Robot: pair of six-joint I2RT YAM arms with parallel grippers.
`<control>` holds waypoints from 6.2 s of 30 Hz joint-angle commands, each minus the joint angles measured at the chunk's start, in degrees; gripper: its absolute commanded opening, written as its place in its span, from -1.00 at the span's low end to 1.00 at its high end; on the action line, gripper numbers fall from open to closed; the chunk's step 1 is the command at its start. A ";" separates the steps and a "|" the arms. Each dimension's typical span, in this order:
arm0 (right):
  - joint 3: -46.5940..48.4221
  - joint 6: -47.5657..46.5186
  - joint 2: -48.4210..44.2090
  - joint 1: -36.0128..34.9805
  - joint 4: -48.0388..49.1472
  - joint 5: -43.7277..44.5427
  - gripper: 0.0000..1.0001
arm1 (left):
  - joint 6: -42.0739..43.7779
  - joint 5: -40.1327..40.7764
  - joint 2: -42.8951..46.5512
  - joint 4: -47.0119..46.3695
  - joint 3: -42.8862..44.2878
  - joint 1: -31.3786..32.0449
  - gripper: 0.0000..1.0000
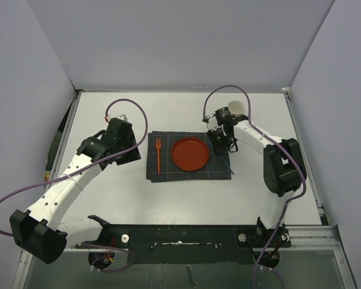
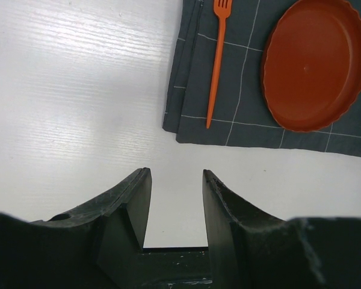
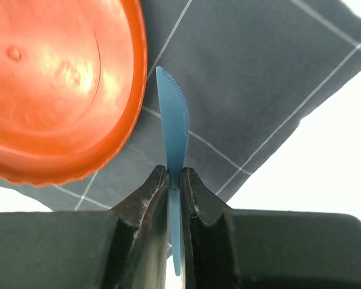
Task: Set the dinner table for one person
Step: Place the knife on the napkin, then adjust the fork on the napkin.
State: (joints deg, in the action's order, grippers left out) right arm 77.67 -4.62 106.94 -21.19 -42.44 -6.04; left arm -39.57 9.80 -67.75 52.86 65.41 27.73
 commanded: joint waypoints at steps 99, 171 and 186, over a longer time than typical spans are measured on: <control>-16.85 -7.29 -15.79 1.27 10.79 -3.47 -1.00 | -3.65 -1.61 2.50 2.88 1.24 1.81 -0.25; -5.28 -10.37 -12.79 -0.10 9.34 6.08 -1.00 | 4.16 2.44 -4.77 -6.34 -0.34 1.05 -0.26; 4.18 -10.76 -1.23 1.17 11.32 5.56 -1.00 | 3.50 -3.12 -15.06 -16.13 -4.24 0.22 -0.43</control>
State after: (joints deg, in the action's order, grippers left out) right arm 77.34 -14.83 102.37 -20.18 -32.84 0.40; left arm -35.77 7.57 -80.44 41.47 61.19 28.84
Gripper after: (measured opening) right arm 0.021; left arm 0.286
